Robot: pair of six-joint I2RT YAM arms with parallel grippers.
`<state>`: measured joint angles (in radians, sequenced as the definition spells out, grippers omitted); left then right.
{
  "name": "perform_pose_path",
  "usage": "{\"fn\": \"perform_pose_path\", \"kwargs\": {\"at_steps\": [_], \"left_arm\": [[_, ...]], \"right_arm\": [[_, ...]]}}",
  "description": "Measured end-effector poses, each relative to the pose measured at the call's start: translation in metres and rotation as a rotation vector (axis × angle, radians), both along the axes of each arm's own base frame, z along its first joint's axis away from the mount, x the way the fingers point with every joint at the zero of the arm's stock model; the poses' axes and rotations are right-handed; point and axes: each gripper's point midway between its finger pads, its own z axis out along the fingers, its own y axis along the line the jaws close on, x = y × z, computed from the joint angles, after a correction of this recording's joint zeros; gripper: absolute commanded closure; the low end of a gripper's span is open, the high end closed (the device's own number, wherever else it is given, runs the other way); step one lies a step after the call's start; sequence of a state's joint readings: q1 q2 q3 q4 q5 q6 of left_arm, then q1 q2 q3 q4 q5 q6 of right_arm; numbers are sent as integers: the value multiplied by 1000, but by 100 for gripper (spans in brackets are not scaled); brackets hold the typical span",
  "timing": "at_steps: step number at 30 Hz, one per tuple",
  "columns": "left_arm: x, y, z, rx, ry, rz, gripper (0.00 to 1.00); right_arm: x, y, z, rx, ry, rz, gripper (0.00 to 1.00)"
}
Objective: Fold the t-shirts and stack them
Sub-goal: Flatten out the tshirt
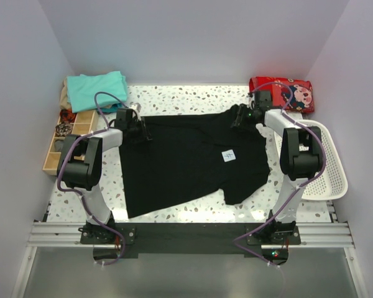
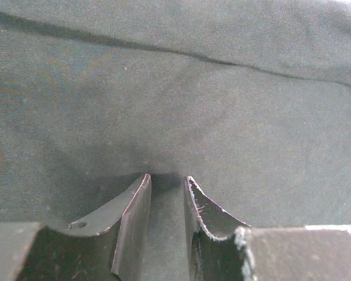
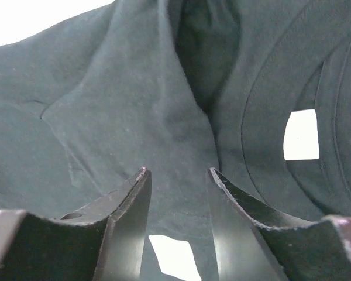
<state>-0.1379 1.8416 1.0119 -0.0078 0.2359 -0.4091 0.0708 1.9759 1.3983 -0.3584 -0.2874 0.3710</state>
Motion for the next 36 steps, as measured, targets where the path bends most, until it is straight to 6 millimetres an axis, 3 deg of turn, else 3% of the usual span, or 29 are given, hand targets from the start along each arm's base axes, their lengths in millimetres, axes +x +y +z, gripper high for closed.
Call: {"fn": "perform_pose_path", "kwargs": {"at_steps": [8, 17, 21, 23, 27, 35, 36], "left_arm": [[0, -1, 0, -3, -1, -3, 66], [1, -2, -1, -7, -3, -6, 66], [2, -2, 0, -10, -5, -9, 66], [2, -3, 0, -11, -6, -9, 66], [2, -3, 0, -12, -6, -10, 66], [2, -3, 0, -15, -6, -12, 66], [2, -3, 0, -15, -6, -12, 66]], "right_arm": [[-17, -2, -13, -10, 72, -7, 55], [-23, -3, -31, -13, 123, -7, 59], [-23, -3, -31, -16, 125, -7, 72], [-24, -3, -33, -17, 129, -5, 86], [-25, -4, -37, -19, 140, -1, 100], [-25, -4, -37, -22, 138, 1, 100], [-25, -4, -36, -22, 137, 2, 93]]}}
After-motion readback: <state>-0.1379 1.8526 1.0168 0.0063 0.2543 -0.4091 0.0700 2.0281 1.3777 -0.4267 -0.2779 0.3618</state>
